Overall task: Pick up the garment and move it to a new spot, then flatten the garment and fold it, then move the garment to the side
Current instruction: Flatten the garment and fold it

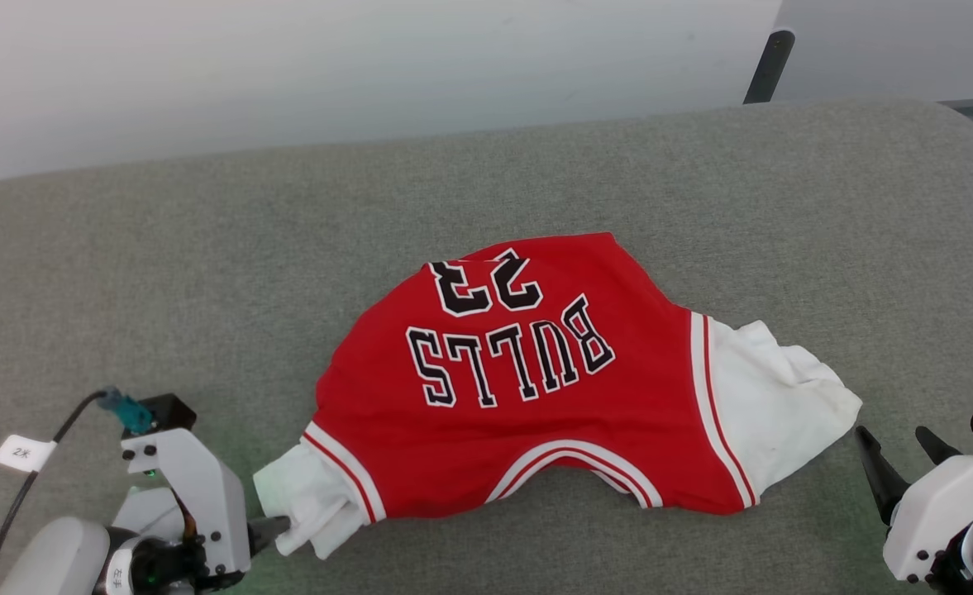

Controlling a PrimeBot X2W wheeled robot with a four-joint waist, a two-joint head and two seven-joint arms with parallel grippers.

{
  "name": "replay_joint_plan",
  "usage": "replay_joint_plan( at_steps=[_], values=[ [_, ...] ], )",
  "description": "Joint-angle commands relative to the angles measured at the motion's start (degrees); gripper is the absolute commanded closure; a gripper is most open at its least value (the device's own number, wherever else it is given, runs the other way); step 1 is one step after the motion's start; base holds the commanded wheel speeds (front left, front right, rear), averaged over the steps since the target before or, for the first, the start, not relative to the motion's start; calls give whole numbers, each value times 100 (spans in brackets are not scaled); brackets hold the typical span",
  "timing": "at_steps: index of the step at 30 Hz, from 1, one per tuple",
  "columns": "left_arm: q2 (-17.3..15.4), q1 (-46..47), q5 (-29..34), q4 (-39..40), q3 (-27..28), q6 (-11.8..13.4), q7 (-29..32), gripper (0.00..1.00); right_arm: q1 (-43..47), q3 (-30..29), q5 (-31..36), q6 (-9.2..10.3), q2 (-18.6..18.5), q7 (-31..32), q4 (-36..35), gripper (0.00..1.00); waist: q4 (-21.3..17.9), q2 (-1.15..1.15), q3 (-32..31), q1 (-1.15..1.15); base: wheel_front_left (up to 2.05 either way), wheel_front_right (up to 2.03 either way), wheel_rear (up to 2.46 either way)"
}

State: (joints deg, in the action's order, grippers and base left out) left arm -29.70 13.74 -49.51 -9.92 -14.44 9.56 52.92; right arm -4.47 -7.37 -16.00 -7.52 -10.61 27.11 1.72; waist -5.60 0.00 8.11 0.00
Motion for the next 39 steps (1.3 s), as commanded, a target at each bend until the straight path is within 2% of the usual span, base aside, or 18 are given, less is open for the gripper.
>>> replay_joint_plan(
  at_steps=[1,3,14,20,22,23,28,36,39],
  values=[
    [29,38,-46,-8,-5,-48,-16,68,-74,12,1,6,-24,-39,25,0,9,0,11,0,0,0,0],
    [49,51,-82,-16,-12,-69,2,100,-83,23,-7,6,-34,-57,47,0,16,0,22,0,0,0,0],
    [-20,240,-134,100,50,-211,-75,100,-158,45,-50,6,-75,-154,183,0,60,0,55,0,0,0,0],
    [-49,302,-97,245,117,-103,-130,98,-193,71,-76,6,-83,-204,259,0,57,0,60,0,0,0,0],
    [-57,338,-45,293,122,-118,-212,9,-203,83,-86,6,-91,-219,281,0,53,0,72,0,0,0,0],
    [-64,350,-30,288,123,-116,-227,0,-213,90,-91,6,-93,-228,288,0,51,0,79,0,0,0,0],
    [-67,415,-42,177,69,3,-51,0,-220,134,-111,6,-102,-256,338,0,6,0,105,0,0,0,0],
    [-128,164,-59,254,25,496,386,0,-168,155,-145,6,-134,-307,409,0,-73,0,88,0,0,0,0],
    [-168,39,-48,314,-2,592,477,0,-150,160,-147,6,-132,-322,424,0,-83,0,91,0,0,0,0]
  ],
)
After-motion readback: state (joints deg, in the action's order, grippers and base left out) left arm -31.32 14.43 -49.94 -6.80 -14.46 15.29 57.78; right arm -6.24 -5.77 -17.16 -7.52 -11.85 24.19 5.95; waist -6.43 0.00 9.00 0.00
